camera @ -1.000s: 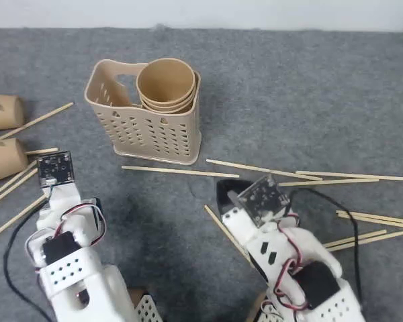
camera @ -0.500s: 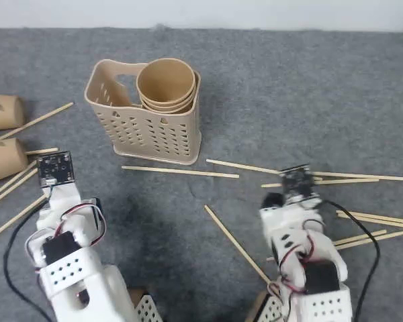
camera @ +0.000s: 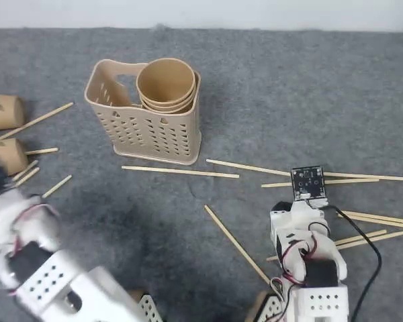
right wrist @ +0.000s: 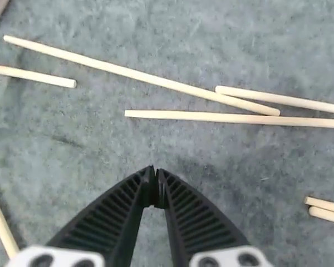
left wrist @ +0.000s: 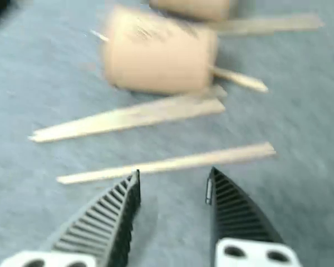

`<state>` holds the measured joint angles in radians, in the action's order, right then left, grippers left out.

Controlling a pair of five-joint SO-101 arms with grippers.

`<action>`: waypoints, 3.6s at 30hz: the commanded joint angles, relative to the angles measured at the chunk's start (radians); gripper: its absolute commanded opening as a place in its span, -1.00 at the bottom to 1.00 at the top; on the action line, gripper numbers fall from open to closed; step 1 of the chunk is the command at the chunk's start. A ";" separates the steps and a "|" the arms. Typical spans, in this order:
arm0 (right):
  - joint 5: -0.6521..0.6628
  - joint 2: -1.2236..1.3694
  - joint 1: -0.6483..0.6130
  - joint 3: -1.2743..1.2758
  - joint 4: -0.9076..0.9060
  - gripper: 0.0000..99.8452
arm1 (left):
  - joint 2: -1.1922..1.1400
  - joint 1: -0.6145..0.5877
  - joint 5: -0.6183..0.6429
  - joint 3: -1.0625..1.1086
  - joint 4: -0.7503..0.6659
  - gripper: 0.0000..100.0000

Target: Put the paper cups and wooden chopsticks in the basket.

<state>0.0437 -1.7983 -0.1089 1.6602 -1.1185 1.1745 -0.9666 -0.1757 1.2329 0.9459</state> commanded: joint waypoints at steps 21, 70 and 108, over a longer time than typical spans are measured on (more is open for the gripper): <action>-0.006 -0.018 0.012 0.002 0.010 -0.98 | -1.181 -0.183 -0.003 -1.173 -0.008 -0.63; 0.035 -0.018 -0.018 0.003 0.004 -0.98 | -1.537 0.307 0.287 -1.434 0.006 -0.87; 0.035 -0.018 -0.021 0.003 0.001 -0.98 | -1.318 0.313 0.201 -1.211 0.049 -0.77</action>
<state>0.0637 -1.7998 -0.1212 1.6617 -1.1185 -0.0253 -0.6674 0.0023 0.1450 0.9828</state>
